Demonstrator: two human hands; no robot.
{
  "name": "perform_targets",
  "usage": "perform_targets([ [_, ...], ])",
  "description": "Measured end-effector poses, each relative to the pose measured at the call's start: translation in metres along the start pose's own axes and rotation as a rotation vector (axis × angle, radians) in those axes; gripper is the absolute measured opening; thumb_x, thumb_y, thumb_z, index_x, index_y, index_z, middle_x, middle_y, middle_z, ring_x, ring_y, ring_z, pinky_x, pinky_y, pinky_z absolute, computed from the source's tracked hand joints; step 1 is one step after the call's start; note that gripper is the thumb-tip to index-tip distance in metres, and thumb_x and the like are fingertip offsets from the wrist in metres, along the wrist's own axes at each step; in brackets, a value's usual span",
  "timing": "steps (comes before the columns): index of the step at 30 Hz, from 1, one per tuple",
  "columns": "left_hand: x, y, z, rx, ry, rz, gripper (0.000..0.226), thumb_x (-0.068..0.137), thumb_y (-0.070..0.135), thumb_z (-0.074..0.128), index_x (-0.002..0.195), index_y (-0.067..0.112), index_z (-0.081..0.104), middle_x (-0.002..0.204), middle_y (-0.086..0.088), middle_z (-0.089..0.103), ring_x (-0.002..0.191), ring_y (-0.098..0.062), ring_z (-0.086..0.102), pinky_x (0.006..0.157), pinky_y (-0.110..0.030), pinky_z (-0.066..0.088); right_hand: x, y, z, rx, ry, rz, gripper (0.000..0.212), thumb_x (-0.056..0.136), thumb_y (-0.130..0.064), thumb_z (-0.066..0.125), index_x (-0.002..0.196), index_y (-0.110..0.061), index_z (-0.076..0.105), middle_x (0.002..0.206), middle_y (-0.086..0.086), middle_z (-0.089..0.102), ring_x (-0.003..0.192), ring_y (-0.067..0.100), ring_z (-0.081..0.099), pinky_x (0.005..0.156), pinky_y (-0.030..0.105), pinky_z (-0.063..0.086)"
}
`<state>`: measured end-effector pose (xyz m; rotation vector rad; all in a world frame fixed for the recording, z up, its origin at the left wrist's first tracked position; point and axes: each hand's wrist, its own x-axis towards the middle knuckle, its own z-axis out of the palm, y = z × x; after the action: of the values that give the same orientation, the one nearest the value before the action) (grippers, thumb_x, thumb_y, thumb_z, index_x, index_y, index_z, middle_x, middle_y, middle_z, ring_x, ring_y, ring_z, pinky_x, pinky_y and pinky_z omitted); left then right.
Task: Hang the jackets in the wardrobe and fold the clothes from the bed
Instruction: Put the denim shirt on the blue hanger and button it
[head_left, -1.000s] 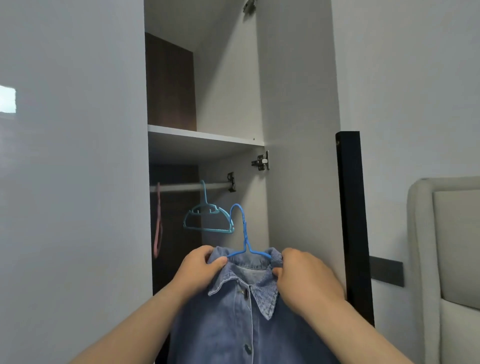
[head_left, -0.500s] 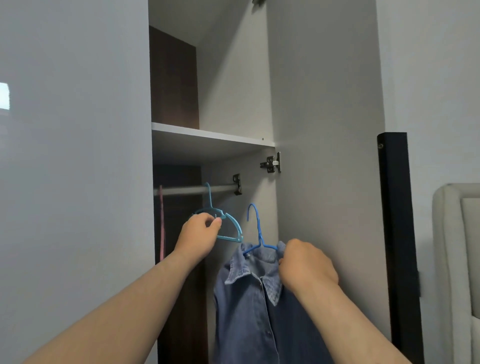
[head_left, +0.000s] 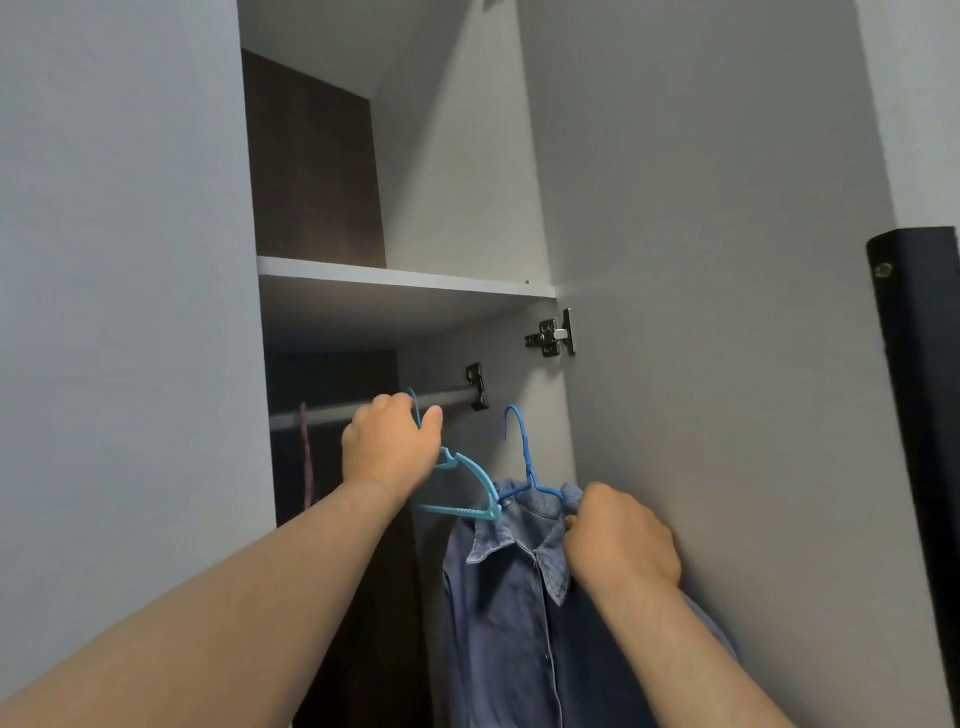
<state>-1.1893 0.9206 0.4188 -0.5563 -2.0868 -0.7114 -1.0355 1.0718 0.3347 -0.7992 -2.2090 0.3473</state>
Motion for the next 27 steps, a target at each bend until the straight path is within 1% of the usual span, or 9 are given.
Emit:
perform_targets([
  [2, 0.02, 0.001, -0.002, 0.1, -0.01, 0.004, 0.048, 0.095, 0.05, 0.039, 0.117, 0.013, 0.061, 0.119, -0.009, 0.06, 0.11, -0.031, 0.052, 0.091, -0.043, 0.041, 0.013, -0.005, 0.01, 0.02, 0.003, 0.006, 0.003, 0.09, -0.025, 0.053, 0.087, -0.023, 0.053, 0.103, 0.001, 0.067, 0.095, 0.026, 0.065, 0.065, 0.029, 0.037],
  [7, 0.065, -0.007, 0.009, 0.214, -0.017, -0.015, 0.048, 0.095, 0.049, 0.041, 0.119, 0.01, 0.055, 0.127, -0.013, 0.055, 0.119, -0.034, 0.046, 0.098, -0.043, 0.037, 0.043, -0.017, 0.036, 0.051, 0.015, 0.004, 0.014, 0.091, -0.03, 0.053, 0.099, -0.02, 0.059, 0.108, 0.001, 0.067, 0.098, 0.027, 0.065, 0.065, 0.029, 0.037],
  [10, 0.084, -0.018, 0.025, 0.187, 0.007, -0.063, 0.042, 0.094, 0.047, 0.049, 0.115, 0.011, 0.057, 0.125, -0.011, 0.057, 0.119, -0.033, 0.048, 0.097, -0.041, 0.038, 0.06, -0.019, 0.049, 0.079, 0.018, -0.01, 0.014, 0.091, -0.034, 0.053, 0.09, -0.021, 0.053, 0.109, 0.002, 0.066, 0.1, 0.03, 0.064, 0.066, 0.03, 0.038],
  [13, 0.092, -0.031, 0.045, 0.212, 0.009, -0.089, 0.039, 0.091, 0.048, 0.053, 0.11, 0.014, 0.058, 0.122, -0.009, 0.059, 0.117, -0.031, 0.051, 0.095, -0.04, 0.041, 0.073, -0.022, 0.059, 0.114, 0.004, 0.003, 0.022, 0.091, -0.037, 0.054, 0.08, -0.022, 0.042, 0.108, 0.002, 0.066, 0.098, 0.03, 0.064, 0.066, 0.03, 0.038],
  [16, 0.101, -0.046, 0.061, 0.393, 0.026, 0.055, 0.042, 0.092, 0.051, 0.046, 0.115, 0.017, 0.056, 0.125, -0.006, 0.058, 0.123, -0.028, 0.046, 0.105, -0.043, 0.034, 0.084, -0.026, 0.069, 0.166, 0.007, 0.027, 0.024, 0.09, -0.04, 0.055, 0.079, -0.022, 0.043, 0.106, 0.002, 0.065, 0.097, 0.031, 0.064, 0.065, 0.03, 0.038],
  [18, 0.109, -0.051, 0.066, 0.421, -0.005, 0.035, 0.051, 0.092, 0.057, 0.039, 0.124, 0.019, 0.052, 0.13, -0.008, 0.057, 0.126, -0.03, 0.045, 0.107, -0.047, 0.031, 0.09, -0.029, 0.076, 0.215, 0.008, 0.038, 0.025, 0.088, -0.042, 0.057, 0.079, -0.021, 0.045, 0.103, 0.004, 0.065, 0.095, 0.032, 0.063, 0.064, 0.031, 0.039],
  [21, 0.118, -0.058, 0.077, 0.385, -0.165, -0.058, 0.066, 0.089, 0.068, 0.028, 0.138, 0.026, 0.041, 0.133, -0.011, 0.057, 0.124, -0.035, 0.049, 0.102, -0.047, 0.031, 0.099, -0.034, 0.083, 0.32, 0.002, 0.091, 0.031, 0.083, -0.048, 0.061, 0.078, -0.02, 0.05, 0.089, 0.004, 0.061, 0.091, 0.033, 0.063, 0.063, 0.03, 0.039],
  [23, 0.117, -0.064, 0.085, 0.448, -0.226, -0.014, 0.069, 0.086, 0.074, 0.021, 0.139, 0.034, 0.04, 0.132, -0.009, 0.058, 0.122, -0.033, 0.05, 0.097, -0.046, 0.03, 0.105, -0.036, 0.086, 0.379, -0.015, 0.128, 0.031, 0.078, -0.048, 0.062, 0.079, -0.017, 0.055, 0.082, 0.002, 0.056, 0.086, 0.034, 0.063, 0.062, 0.03, 0.04],
  [27, 0.11, -0.067, 0.093, 0.54, -0.108, 0.035, 0.073, 0.08, 0.08, 0.013, 0.113, 0.034, 0.06, 0.114, -0.002, 0.064, 0.106, -0.027, 0.054, 0.081, -0.042, 0.025, 0.122, -0.044, 0.088, 0.461, -0.063, 0.169, 0.032, 0.076, -0.045, 0.06, 0.079, -0.014, 0.06, 0.08, 0.004, 0.062, 0.076, 0.032, 0.06, 0.061, 0.029, 0.043],
])
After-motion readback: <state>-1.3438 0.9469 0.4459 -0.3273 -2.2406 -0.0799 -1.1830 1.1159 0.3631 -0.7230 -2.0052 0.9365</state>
